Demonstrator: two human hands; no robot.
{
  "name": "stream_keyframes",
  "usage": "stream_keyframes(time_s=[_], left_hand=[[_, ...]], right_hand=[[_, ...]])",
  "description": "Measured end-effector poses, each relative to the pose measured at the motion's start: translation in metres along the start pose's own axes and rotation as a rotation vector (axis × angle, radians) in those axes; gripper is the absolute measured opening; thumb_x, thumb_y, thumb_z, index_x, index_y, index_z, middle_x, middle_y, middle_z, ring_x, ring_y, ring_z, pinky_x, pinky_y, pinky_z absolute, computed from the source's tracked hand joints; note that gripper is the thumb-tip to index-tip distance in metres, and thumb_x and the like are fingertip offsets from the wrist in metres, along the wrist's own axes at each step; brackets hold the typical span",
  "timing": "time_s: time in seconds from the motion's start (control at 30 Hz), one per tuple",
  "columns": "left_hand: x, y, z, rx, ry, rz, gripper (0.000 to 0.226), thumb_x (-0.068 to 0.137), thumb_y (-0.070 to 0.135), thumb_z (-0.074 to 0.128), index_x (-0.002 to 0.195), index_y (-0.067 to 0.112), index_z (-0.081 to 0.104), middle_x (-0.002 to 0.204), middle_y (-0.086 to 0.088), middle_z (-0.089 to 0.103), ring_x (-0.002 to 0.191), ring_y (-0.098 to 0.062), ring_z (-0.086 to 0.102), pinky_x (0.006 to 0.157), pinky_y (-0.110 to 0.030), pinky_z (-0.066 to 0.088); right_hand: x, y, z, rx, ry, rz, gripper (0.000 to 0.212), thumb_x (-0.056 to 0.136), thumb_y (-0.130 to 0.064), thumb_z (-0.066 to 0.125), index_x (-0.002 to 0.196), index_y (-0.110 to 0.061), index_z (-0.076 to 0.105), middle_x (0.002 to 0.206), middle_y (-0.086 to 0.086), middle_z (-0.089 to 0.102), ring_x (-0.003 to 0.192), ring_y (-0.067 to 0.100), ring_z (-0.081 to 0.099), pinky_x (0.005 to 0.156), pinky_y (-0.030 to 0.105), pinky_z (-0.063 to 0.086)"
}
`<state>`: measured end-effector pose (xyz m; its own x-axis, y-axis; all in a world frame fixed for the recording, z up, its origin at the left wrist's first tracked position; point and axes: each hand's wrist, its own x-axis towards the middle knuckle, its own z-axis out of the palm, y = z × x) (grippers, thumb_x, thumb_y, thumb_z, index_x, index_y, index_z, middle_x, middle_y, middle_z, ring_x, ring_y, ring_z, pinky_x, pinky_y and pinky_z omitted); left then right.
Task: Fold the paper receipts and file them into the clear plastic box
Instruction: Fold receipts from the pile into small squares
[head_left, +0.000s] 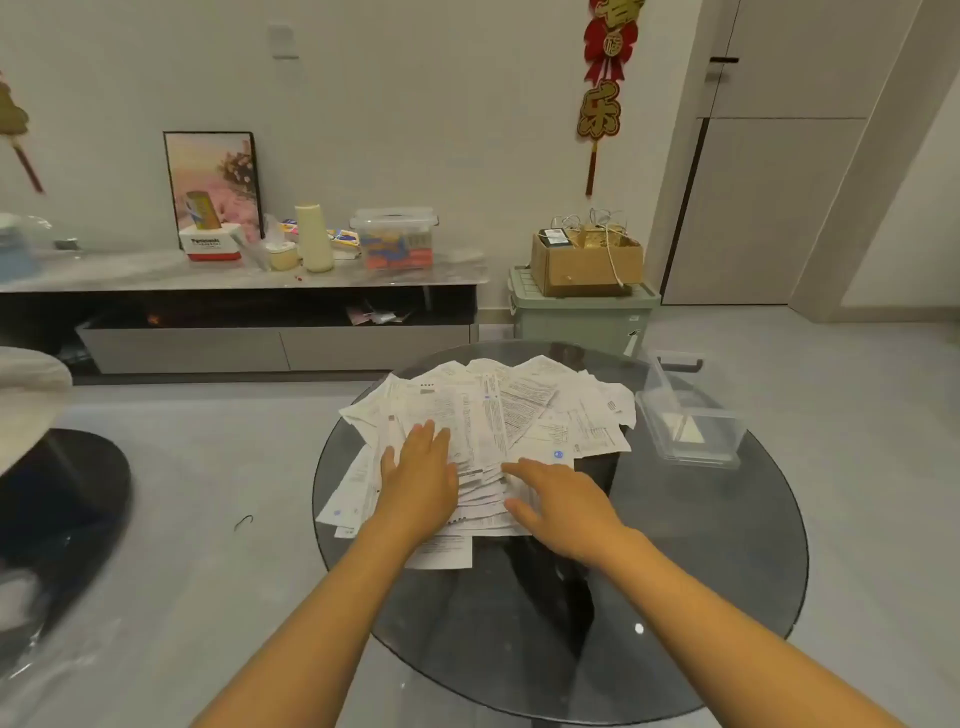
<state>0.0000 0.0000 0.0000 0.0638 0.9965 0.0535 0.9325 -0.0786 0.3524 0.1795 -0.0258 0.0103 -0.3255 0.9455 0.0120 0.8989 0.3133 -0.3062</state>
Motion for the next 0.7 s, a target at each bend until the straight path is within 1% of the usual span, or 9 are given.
stream_keyframes(time_s=[0.1,0.2,0.27,0.33,0.4,0.47,0.57,0.63,0.7], left_hand=[[0.014,-0.005,0.012,0.062,-0.029,-0.035,0.054,0.102,0.029,0.026,0.151,0.016,0.007,0.159,-0.004,0.009,0.146,-0.018,0.004,0.117,-0.044,-0.004],[0.023,-0.006,0.020,0.085,0.025,0.022,0.045,0.100,0.031,0.035,0.144,0.021,0.030,0.143,0.001,0.041,0.133,-0.018,0.033,0.113,-0.039,0.010],[0.022,0.001,0.018,0.061,0.078,0.108,0.033,0.097,0.032,0.040,0.128,0.026,0.050,0.125,0.007,0.055,0.119,-0.013,0.045,0.106,-0.033,0.017],[0.018,0.007,0.017,0.028,0.028,0.178,0.026,0.096,0.033,0.044,0.114,0.027,0.061,0.111,0.009,0.059,0.110,-0.011,0.049,0.101,-0.031,0.021],[0.013,0.008,0.015,-0.002,-0.060,0.224,0.024,0.094,0.029,0.047,0.109,0.023,0.065,0.110,0.007,0.060,0.109,-0.013,0.050,0.099,-0.030,0.025],[0.008,0.003,0.009,-0.086,-0.123,0.218,0.022,0.091,0.026,0.052,0.108,0.021,0.066,0.114,0.008,0.059,0.111,-0.013,0.050,0.100,-0.030,0.030],[0.003,-0.004,-0.004,-0.207,-0.177,0.186,0.016,0.087,0.026,0.062,0.101,0.023,0.070,0.117,0.010,0.058,0.113,-0.010,0.050,0.104,-0.034,0.034],[0.001,-0.007,-0.009,-0.194,-0.195,0.195,0.015,0.083,0.030,0.067,0.097,0.024,0.070,0.127,0.012,0.053,0.120,-0.008,0.044,0.108,-0.036,0.031],[-0.001,-0.009,-0.010,-0.232,-0.228,0.175,0.022,0.080,0.032,0.071,0.100,0.022,0.068,0.126,0.012,0.056,0.119,-0.009,0.047,0.105,-0.034,0.036]], right_hand=[[0.019,0.001,-0.002,0.025,0.053,-0.039,0.052,0.096,-0.045,0.043,0.144,-0.031,0.031,0.149,-0.009,0.036,0.134,0.015,0.036,0.108,0.033,0.029],[0.034,0.004,0.000,-0.016,0.078,-0.107,0.051,0.095,-0.045,0.044,0.143,-0.033,0.031,0.151,-0.008,0.032,0.137,0.013,0.031,0.111,0.031,0.022],[0.036,0.011,0.004,-0.032,0.052,-0.155,0.050,0.095,-0.044,0.045,0.143,-0.035,0.033,0.152,-0.009,0.030,0.140,0.013,0.025,0.112,0.030,0.017],[0.038,0.018,0.010,-0.004,0.036,-0.203,0.049,0.093,-0.050,0.042,0.140,-0.036,0.038,0.151,-0.010,0.032,0.141,0.014,0.023,0.111,0.032,0.016],[0.039,0.024,0.012,0.032,0.021,-0.236,0.054,0.086,-0.058,0.036,0.134,-0.036,0.047,0.146,-0.011,0.040,0.140,0.011,0.026,0.110,0.031,0.017],[0.040,0.029,0.011,0.049,-0.037,-0.232,0.041,0.089,-0.051,0.045,0.122,-0.032,0.060,0.138,-0.014,0.050,0.138,0.006,0.028,0.107,0.025,0.016],[0.038,0.033,0.010,0.188,-0.114,-0.196,0.026,0.090,-0.036,0.058,0.109,-0.022,0.069,0.127,-0.008,0.060,0.130,0.005,0.041,0.103,0.020,0.029],[0.033,0.034,0.009,0.250,-0.135,-0.127,0.027,0.090,-0.035,0.057,0.107,-0.017,0.069,0.122,0.001,0.064,0.118,0.012,0.053,0.098,0.028,0.042],[0.028,0.033,0.006,0.280,-0.119,-0.084,0.024,0.092,-0.033,0.054,0.096,-0.013,0.067,0.102,0.004,0.069,0.098,0.019,0.060,0.087,0.034,0.048]])
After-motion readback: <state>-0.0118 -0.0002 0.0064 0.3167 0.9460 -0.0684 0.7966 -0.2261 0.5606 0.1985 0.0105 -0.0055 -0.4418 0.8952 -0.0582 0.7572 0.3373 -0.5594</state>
